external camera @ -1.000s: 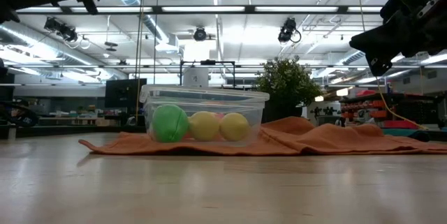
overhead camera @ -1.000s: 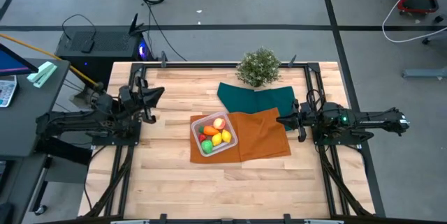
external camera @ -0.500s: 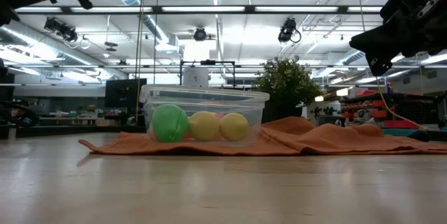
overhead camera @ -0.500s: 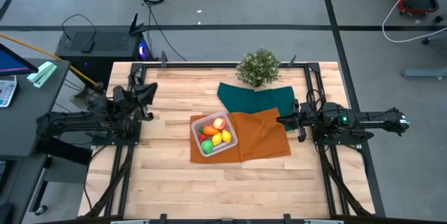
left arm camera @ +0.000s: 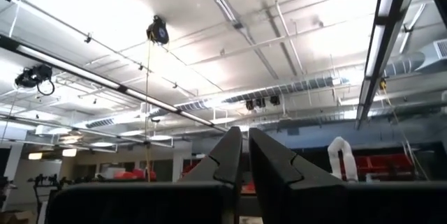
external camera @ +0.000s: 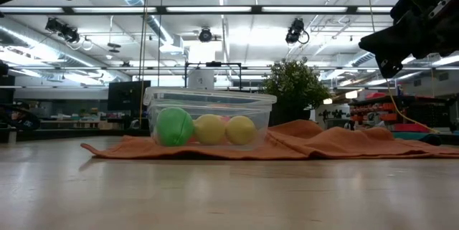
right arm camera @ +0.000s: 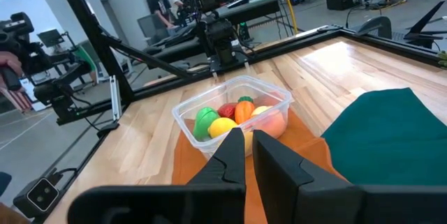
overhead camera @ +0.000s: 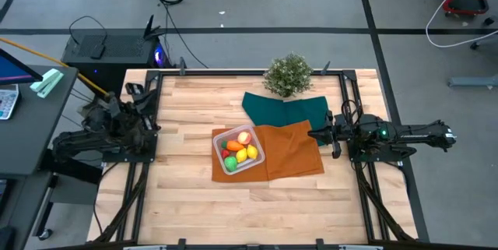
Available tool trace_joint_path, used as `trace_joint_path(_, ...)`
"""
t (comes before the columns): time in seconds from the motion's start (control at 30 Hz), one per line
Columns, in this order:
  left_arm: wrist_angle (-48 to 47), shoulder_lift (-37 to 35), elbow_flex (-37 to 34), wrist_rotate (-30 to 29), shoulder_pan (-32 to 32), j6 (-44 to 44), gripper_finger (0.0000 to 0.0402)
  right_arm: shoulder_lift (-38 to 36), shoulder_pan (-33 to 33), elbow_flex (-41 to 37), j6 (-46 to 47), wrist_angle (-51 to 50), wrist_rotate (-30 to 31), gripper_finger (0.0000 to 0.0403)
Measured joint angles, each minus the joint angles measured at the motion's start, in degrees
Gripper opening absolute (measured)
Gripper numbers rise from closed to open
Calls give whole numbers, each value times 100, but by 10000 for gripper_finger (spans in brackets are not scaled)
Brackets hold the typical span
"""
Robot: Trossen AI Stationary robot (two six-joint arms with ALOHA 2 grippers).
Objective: Pick and placing Produce into tupperware
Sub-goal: Return to Home Position
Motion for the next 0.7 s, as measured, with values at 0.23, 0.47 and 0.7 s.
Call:
trace_joint_path(0.23,-717,-205,-2,5,-2,-253,24,0,0,0,0,0,0,0)
trace_joint_path(0.47,227,-216,-720,250,-2,-570,30,0,0,0,0,0,0,0)
trace_joint_path(0.7,-192,-209,-719,568,-4,-519,26,0,1,0,0,0,-1,0)
